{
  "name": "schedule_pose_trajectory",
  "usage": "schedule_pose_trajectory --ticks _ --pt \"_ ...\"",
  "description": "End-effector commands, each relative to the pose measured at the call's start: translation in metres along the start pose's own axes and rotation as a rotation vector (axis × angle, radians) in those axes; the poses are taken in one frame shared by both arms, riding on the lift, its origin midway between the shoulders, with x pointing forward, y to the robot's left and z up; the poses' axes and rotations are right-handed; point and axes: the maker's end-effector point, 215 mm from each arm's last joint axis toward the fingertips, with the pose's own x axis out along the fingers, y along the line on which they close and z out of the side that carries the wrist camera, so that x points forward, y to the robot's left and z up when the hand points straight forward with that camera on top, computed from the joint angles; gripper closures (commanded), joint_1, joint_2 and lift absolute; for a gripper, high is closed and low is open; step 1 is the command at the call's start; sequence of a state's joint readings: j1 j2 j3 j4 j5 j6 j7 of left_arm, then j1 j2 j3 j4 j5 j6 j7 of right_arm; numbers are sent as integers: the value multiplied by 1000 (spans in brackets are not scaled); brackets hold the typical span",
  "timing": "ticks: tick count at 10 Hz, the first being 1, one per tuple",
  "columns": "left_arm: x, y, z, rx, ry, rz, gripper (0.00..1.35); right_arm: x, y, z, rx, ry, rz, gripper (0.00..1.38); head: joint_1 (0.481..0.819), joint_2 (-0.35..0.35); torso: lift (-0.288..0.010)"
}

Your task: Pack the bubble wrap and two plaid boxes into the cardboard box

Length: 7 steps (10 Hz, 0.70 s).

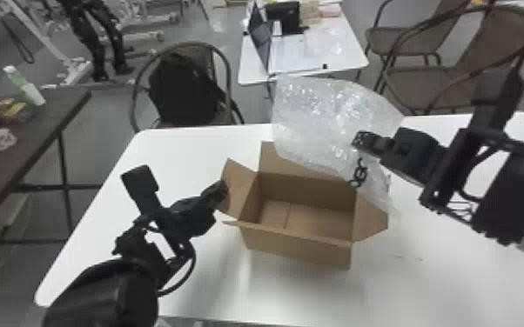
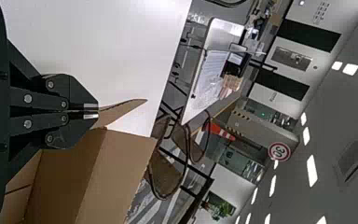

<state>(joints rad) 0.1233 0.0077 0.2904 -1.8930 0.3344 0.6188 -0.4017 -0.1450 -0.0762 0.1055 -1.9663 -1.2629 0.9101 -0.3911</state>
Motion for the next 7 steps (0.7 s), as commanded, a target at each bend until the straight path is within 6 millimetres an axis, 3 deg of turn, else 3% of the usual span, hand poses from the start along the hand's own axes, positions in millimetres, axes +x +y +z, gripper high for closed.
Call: schedule_pose_trajectory --ticks 1,5,6,7 --pt "1 0 2 11 4 -2 1222 16 9 -25 64 75 43 1276 695 250 -108" --pt "2 0 2 14 4 2 1222 40 -24 -53 69 182 -33 1271 695 288 -108" --pt "3 -1 4 15 2 0 1222 49 -33 -64 81 212 -43 1111 695 289 -108" --pt "2 0 5 15 0 3 1222 59 -39 -76 108 237 -26 852 695 293 -108"
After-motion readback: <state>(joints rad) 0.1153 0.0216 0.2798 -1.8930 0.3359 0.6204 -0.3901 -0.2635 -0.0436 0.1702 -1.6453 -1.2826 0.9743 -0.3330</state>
